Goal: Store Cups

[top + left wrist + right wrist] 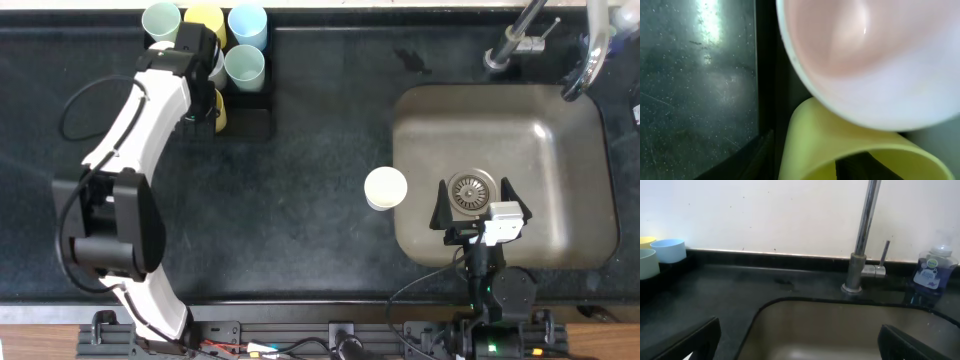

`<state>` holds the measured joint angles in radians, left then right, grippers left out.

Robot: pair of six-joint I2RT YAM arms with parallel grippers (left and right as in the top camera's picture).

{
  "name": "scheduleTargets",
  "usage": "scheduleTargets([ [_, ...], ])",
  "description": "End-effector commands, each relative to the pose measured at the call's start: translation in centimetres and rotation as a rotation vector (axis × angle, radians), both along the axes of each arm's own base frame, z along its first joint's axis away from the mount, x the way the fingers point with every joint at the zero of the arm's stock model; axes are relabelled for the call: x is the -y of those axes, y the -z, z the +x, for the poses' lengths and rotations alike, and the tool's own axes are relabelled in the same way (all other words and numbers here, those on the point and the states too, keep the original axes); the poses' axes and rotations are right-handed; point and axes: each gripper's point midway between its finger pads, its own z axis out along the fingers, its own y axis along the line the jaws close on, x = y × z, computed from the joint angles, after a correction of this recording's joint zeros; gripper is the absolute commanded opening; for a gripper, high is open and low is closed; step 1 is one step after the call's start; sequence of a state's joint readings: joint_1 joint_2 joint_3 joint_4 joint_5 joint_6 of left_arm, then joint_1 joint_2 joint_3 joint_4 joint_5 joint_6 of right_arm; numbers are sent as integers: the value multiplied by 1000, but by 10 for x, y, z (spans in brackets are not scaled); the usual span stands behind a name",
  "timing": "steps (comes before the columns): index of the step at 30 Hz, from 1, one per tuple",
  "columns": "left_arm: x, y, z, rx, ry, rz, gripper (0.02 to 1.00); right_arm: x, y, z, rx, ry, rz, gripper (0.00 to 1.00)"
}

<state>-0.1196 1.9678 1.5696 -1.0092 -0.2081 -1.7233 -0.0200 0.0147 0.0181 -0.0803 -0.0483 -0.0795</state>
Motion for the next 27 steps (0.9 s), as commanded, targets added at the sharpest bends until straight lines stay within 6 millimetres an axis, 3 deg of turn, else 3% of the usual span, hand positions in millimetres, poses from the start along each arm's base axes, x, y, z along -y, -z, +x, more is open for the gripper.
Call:
scheduleTargets([
  [1,-10,-31,-1,76,-48,21,430,2,3,0,3,6,-4,996],
  [8,-11,-56,-4,133,-56,12,424,2,3,0,3,6,-4,998],
  [12,-15,-86,-8,209,-62,24,421,2,3,0,3,6,-3,998],
  [16,-24,-140,-9,373,-52,66,430,2,3,0,3,6,-3,993],
  [18,-30,-176,-6,494,22,128,443,2,3,0,3,6,-4,996],
  [21,-35,-241,5,705,269,326,560,2,3,0,3,6,-3,996],
  [24,-23,-298,7,870,611,608,621,2,3,0,4,6,-4,996],
  [25,-14,-312,2,921,729,696,684,2,3,0,3,6,-4,998],
  [27,-4,-321,-9,971,851,789,763,2,3,0,4,6,-4,993],
])
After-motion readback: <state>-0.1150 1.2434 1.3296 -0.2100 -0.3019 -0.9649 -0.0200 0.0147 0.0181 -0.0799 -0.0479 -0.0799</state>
